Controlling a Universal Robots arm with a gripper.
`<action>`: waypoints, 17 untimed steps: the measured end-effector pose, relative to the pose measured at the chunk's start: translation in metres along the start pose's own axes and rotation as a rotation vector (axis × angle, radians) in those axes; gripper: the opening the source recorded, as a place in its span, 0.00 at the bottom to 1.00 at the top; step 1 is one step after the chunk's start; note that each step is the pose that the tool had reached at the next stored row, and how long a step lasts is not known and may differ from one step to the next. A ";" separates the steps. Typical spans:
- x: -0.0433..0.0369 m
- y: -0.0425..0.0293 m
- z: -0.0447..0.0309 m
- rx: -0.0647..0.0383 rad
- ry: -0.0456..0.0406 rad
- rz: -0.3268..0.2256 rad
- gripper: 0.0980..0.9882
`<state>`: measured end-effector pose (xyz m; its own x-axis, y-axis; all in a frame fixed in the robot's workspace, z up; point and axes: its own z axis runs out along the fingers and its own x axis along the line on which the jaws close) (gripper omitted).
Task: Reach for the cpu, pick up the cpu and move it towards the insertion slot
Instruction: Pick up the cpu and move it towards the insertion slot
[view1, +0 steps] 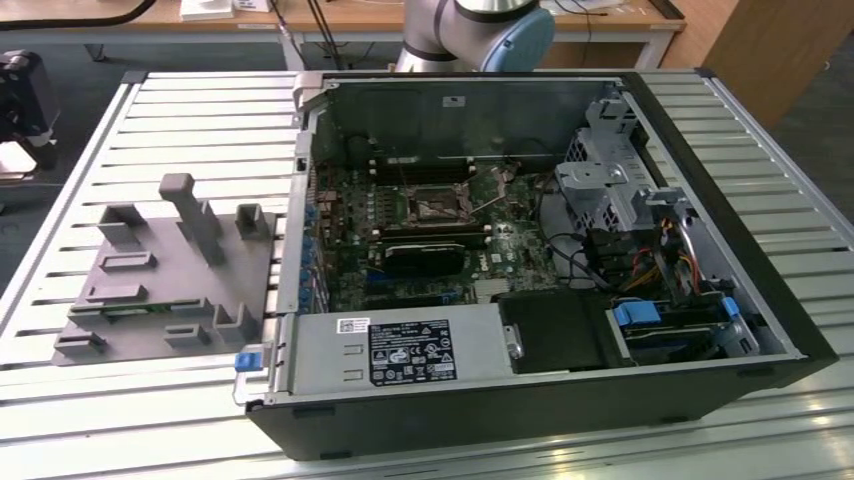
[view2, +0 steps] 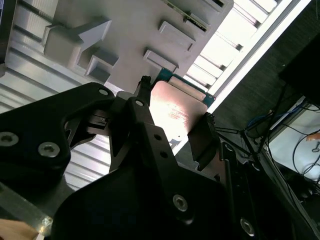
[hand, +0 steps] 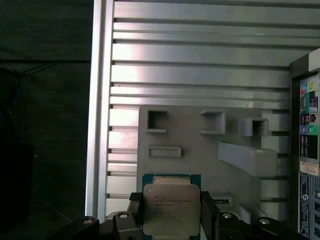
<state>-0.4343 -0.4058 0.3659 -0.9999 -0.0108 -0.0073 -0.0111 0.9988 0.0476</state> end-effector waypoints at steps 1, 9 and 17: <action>0.0000 0.0000 -0.0012 0.000 0.0000 0.000 0.50; -0.0001 0.0009 -0.0188 0.000 0.0001 0.000 0.50; -0.0020 0.0017 -0.0354 0.000 -0.0001 0.000 0.50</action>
<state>-0.4325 -0.4058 0.4013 -0.9999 -0.0109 -0.0074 -0.0112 0.9988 0.0477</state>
